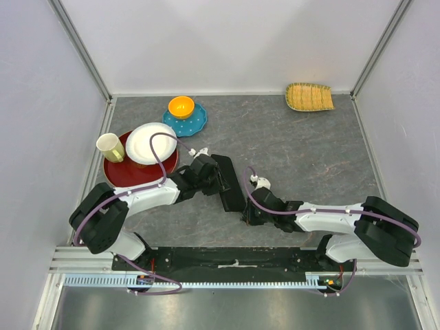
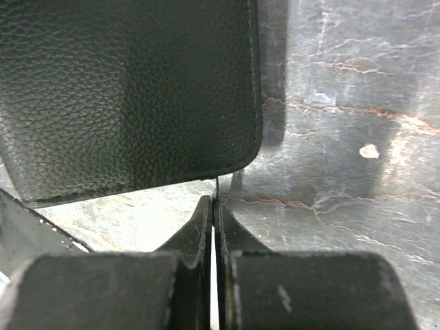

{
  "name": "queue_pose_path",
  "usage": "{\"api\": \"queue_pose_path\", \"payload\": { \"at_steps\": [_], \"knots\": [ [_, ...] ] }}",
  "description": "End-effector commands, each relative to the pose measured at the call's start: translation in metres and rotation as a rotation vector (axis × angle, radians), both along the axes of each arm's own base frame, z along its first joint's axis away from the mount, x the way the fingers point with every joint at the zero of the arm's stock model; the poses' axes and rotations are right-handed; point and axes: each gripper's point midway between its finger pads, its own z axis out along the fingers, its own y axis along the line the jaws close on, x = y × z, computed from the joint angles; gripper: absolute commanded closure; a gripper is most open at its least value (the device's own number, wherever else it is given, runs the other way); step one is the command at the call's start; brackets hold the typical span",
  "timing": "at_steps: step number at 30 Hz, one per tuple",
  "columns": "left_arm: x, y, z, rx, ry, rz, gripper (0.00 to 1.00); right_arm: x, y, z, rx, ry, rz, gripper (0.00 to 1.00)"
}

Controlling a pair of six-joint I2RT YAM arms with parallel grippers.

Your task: Sort the hair-cutting tools

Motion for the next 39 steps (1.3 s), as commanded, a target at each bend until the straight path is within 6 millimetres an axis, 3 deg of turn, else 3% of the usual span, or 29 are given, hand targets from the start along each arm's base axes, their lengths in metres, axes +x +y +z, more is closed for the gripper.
{"api": "queue_pose_path", "payload": {
  "at_steps": [1, 7, 12, 18, 24, 28, 35, 39],
  "knots": [
    [0.005, 0.005, 0.012, 0.067, -0.059, -0.114, 0.98, 0.015, -0.042, -0.018, -0.209, -0.061, -0.067, 1.0],
    [0.008, -0.005, 0.057, -0.061, -0.1, -0.257, 0.98, 0.035, -0.041, 0.03, -0.195, -0.249, -0.009, 1.0],
    [0.012, 0.007, 0.091, -0.141, -0.137, -0.327, 0.98, 0.043, -0.041, 0.066, -0.152, -0.383, 0.023, 1.0],
    [-0.009, 0.004, 0.14, -0.26, -0.197, -0.442, 0.98, 0.053, -0.032, 0.116, -0.086, -0.534, 0.074, 1.0],
    [-0.034, 0.001, 0.184, -0.372, -0.263, -0.54, 0.98, 0.065, -0.033, 0.147, -0.084, -0.616, 0.047, 1.0],
    [-0.054, 0.002, 0.191, -0.408, -0.278, -0.639, 0.98, 0.073, -0.033, 0.174, -0.087, -0.694, 0.04, 1.0],
    [-0.062, 0.007, 0.182, -0.398, -0.279, -0.646, 0.98, 0.074, -0.01, 0.242, -0.006, -0.879, 0.168, 1.0],
    [-0.068, 0.006, 0.183, -0.414, -0.284, -0.684, 0.98, 0.081, -0.01, 0.258, -0.045, -0.937, 0.176, 1.0]
  ]
}}
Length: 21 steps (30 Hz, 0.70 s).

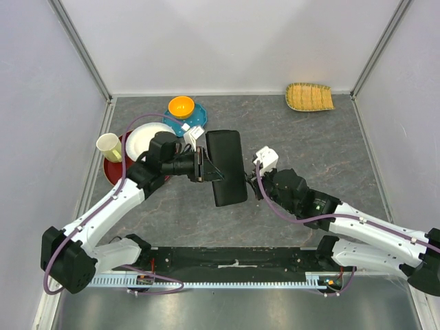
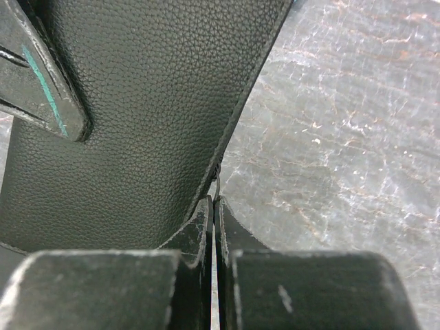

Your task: Sort the hair-cutting tools

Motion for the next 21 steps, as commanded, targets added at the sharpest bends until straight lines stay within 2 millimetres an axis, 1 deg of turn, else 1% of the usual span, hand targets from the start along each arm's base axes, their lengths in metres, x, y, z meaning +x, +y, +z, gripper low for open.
{"api": "queue_pose_path", "payload": {
  "at_steps": [1, 2, 3, 5, 8, 10, 11, 13, 14, 15, 16, 17, 18, 19, 21],
  "knots": [
    [-0.024, -0.003, 0.013, -0.054, -0.063, -0.141, 0.98, 0.02, -0.001, 0.066, 0.051, -0.186, -0.035, 1.0],
    [-0.027, -0.002, 0.012, -0.053, -0.067, -0.152, 0.98, 0.023, 0.0, 0.077, 0.06, -0.221, -0.04, 1.0],
    [-0.03, -0.002, 0.009, -0.054, -0.059, -0.162, 0.98, 0.027, 0.0, 0.079, 0.052, -0.23, -0.052, 1.0],
    [-0.034, 0.0, 0.008, -0.058, -0.063, -0.179, 0.98, 0.034, -0.003, 0.093, 0.067, -0.261, -0.087, 1.0],
    [-0.044, 0.002, 0.008, -0.07, -0.073, -0.206, 0.98, 0.045, -0.005, 0.107, 0.075, -0.299, -0.095, 1.0],
    [-0.05, 0.003, 0.008, -0.078, -0.077, -0.228, 0.98, 0.051, -0.006, 0.112, 0.079, -0.306, -0.092, 1.0],
    [-0.053, 0.004, 0.009, -0.082, -0.082, -0.234, 0.98, 0.057, -0.011, 0.119, 0.083, -0.316, -0.103, 1.0],
    [-0.06, 0.005, 0.01, -0.095, -0.092, -0.257, 0.98, 0.06, -0.01, 0.124, 0.072, -0.334, -0.081, 1.0],
    [-0.062, 0.005, 0.01, -0.098, -0.097, -0.264, 0.98, 0.065, -0.014, 0.131, 0.073, -0.349, -0.089, 1.0],
    [-0.065, 0.006, 0.008, -0.099, -0.094, -0.273, 0.98, 0.066, -0.012, 0.132, 0.058, -0.362, -0.062, 1.0],
    [-0.067, 0.007, 0.008, -0.102, -0.099, -0.28, 0.98, 0.067, -0.013, 0.139, 0.062, -0.378, -0.056, 1.0],
    [-0.068, 0.007, 0.008, -0.103, -0.103, -0.282, 0.98, 0.071, -0.017, 0.142, 0.055, -0.387, -0.057, 1.0],
    [-0.07, 0.008, 0.007, -0.103, -0.102, -0.288, 0.98, 0.069, -0.014, 0.145, 0.054, -0.398, -0.016, 1.0],
    [-0.071, 0.008, 0.007, -0.104, -0.106, -0.291, 0.98, 0.069, -0.014, 0.15, 0.037, -0.42, 0.0, 1.0],
    [-0.071, 0.008, 0.007, -0.101, -0.112, -0.293, 0.98, 0.07, -0.015, 0.152, -0.001, -0.442, 0.037, 1.0]
  ]
}}
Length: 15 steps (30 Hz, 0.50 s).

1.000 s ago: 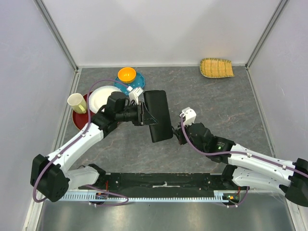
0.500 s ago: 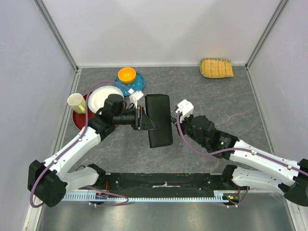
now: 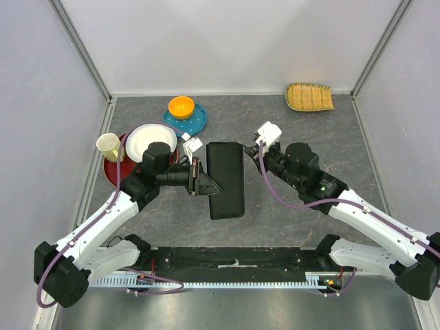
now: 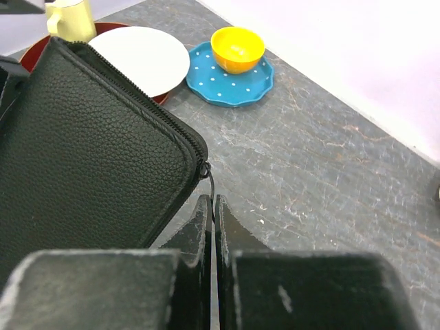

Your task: Sort the hair-cutting tools

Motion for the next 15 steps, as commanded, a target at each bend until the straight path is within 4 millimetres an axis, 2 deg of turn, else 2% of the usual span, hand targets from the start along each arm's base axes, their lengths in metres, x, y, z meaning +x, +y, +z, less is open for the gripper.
{"api": "queue_pose_path", "payload": {
  "at_steps": [1, 4, 8, 9, 10, 12, 13, 14, 15],
  "knots": [
    [-0.026, 0.002, 0.002, -0.023, -0.019, -0.126, 0.98, 0.017, -0.013, 0.074, 0.004, -0.226, 0.004, 1.0],
    [-0.022, 0.003, -0.002, 0.01, -0.035, -0.119, 0.98, 0.018, -0.015, 0.078, -0.079, -0.282, 0.044, 1.0],
    [-0.01, 0.004, -0.01, 0.088, -0.047, -0.096, 0.98, 0.031, -0.022, 0.083, -0.205, -0.341, 0.037, 1.0],
    [-0.008, 0.003, -0.011, 0.096, -0.053, -0.104, 0.98, 0.031, -0.02, 0.079, -0.242, -0.332, 0.067, 1.0],
    [-0.006, 0.002, -0.012, 0.105, -0.074, -0.115, 0.98, 0.033, -0.021, 0.089, -0.256, -0.352, 0.068, 1.0],
    [-0.004, -0.001, -0.013, 0.129, -0.067, -0.136, 0.98, 0.041, -0.022, 0.084, -0.346, -0.366, 0.084, 1.0],
    [-0.002, -0.001, -0.014, 0.141, -0.086, -0.151, 0.98, 0.042, -0.023, 0.091, -0.364, -0.389, 0.087, 1.0],
    [0.0, -0.002, -0.012, 0.147, -0.093, -0.157, 0.98, 0.046, -0.022, 0.09, -0.406, -0.409, 0.101, 1.0],
    [0.001, -0.003, -0.018, 0.165, -0.071, -0.164, 0.98, 0.047, -0.023, 0.091, -0.43, -0.421, 0.106, 1.0]
  ]
}}
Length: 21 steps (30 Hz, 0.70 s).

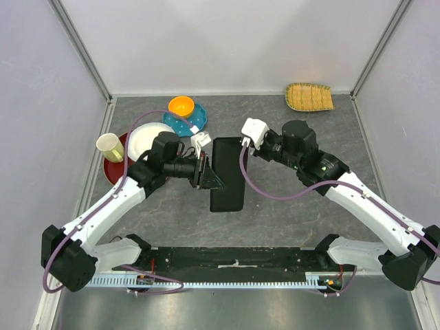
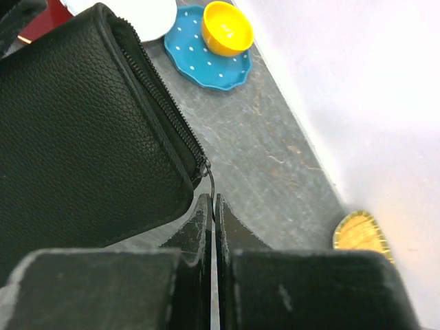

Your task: Sort the hair-cutting tools

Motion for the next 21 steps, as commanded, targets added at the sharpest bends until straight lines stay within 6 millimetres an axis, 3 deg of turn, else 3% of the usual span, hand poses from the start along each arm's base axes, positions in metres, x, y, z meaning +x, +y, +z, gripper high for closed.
{"api": "queue_pose_path", "payload": {
  "at_steps": [1, 8, 12, 21],
  "knots": [
    [-0.018, 0.001, -0.012, 0.078, 0.026, -0.125, 0.98, 0.024, -0.017, 0.079, -0.05, -0.298, -0.029, 1.0],
    [-0.024, -0.006, -0.027, 0.122, 0.046, -0.187, 0.98, 0.024, -0.01, 0.088, -0.145, -0.397, 0.063, 1.0],
    [-0.026, -0.013, -0.033, 0.158, 0.053, -0.218, 0.98, 0.015, 0.007, 0.09, -0.151, -0.395, 0.181, 1.0],
    [-0.027, -0.027, -0.031, 0.178, 0.021, -0.271, 0.98, 0.005, 0.03, 0.076, -0.14, -0.349, 0.326, 1.0]
  ]
}}
